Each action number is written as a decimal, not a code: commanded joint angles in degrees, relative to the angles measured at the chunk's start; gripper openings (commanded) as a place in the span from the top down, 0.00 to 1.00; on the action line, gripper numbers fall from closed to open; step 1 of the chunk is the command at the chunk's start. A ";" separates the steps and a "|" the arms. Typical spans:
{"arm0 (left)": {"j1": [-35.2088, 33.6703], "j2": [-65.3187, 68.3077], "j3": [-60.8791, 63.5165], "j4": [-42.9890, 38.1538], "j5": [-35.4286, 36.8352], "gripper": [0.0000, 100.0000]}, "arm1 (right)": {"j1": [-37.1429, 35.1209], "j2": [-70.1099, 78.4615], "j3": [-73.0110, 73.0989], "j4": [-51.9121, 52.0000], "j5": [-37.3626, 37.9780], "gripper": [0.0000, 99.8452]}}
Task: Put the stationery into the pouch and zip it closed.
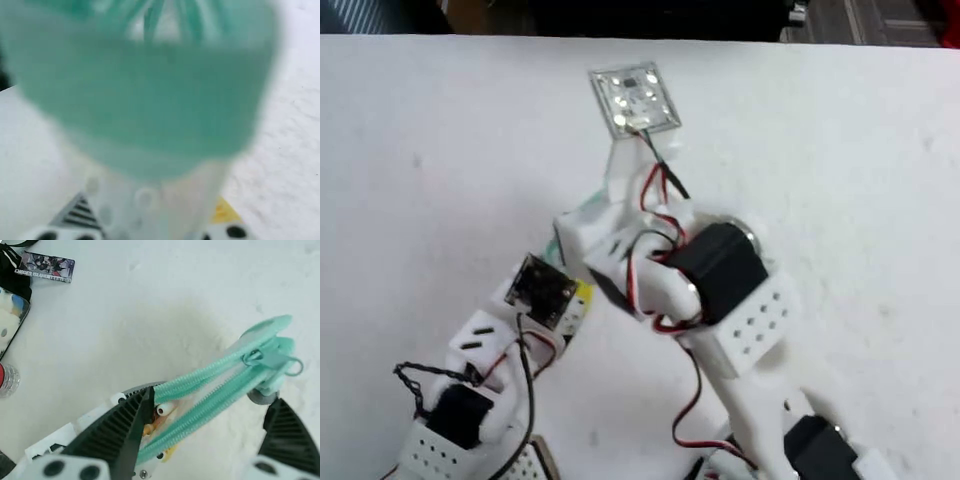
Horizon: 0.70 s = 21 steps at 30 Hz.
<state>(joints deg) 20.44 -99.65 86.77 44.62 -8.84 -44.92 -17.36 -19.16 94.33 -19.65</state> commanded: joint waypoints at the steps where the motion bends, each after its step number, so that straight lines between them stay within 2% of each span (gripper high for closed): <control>1: 0.66 -0.92 -1.05 -2.11 -0.70 0.98 | -1.01 4.26 -5.71 0.75 -0.35 0.67; 7: 0.66 -0.92 -1.05 -2.11 -0.70 0.98 | -0.92 3.82 -13.89 4.35 -0.35 0.67; 14: 0.66 -0.92 -1.05 -2.11 -0.70 0.98 | -2.51 -0.48 -3.34 4.18 -0.09 0.67; 21: 0.66 -0.92 -1.05 -2.11 -0.70 0.98 | -1.01 -0.31 -2.46 4.09 -0.35 0.67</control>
<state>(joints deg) 20.70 -99.65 86.77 44.53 -9.10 -46.68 -16.40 -21.63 97.41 -19.65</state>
